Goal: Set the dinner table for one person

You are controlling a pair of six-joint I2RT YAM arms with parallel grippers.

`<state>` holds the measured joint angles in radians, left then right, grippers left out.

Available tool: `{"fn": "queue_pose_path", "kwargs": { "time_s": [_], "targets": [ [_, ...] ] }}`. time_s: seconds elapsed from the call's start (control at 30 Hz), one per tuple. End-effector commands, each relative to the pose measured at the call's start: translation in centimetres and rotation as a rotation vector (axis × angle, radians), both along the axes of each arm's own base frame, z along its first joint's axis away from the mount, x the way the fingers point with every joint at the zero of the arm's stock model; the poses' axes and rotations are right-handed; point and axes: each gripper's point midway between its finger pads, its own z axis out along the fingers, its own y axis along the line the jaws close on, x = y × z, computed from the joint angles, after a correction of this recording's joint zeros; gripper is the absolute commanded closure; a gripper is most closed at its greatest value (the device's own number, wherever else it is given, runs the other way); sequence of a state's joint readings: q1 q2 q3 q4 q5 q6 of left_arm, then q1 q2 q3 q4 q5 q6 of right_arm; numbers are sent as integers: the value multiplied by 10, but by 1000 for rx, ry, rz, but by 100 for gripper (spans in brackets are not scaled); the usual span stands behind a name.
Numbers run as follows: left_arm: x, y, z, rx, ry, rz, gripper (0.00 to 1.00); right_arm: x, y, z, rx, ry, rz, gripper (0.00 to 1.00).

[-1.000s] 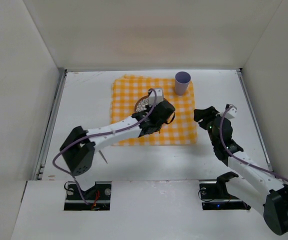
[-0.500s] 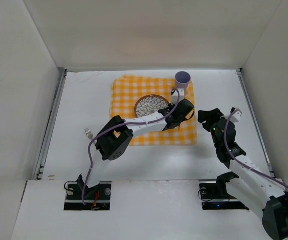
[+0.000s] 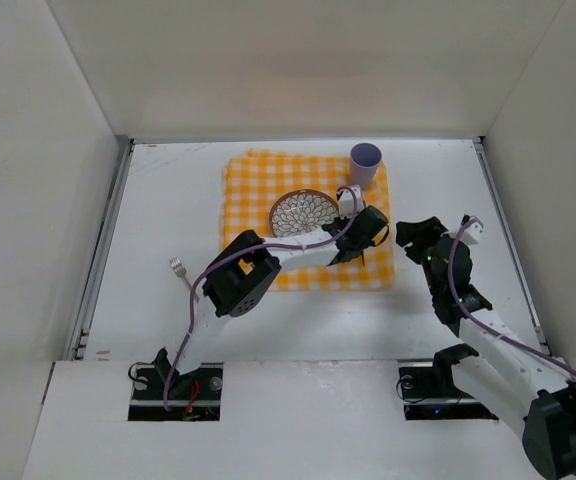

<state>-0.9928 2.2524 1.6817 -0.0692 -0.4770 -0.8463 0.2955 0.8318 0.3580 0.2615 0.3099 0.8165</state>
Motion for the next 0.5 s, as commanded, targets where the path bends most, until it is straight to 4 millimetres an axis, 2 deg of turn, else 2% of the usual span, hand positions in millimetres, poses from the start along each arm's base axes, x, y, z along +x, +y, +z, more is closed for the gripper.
{"fn": "queue_pose_path", "kwargs": {
  "time_s": [0.0, 0.2, 0.47],
  "targets": [
    [16, -10, 30, -125, -68, 70, 100, 3, 2, 7, 19, -25, 7, 36],
    [16, -10, 9, -120, -24, 70, 95, 4, 4, 5, 18, -20, 12, 36],
    [14, -5, 9, -93, -28, 51, 91, 4, 4, 5, 18, -19, 12, 36]
  ]
}}
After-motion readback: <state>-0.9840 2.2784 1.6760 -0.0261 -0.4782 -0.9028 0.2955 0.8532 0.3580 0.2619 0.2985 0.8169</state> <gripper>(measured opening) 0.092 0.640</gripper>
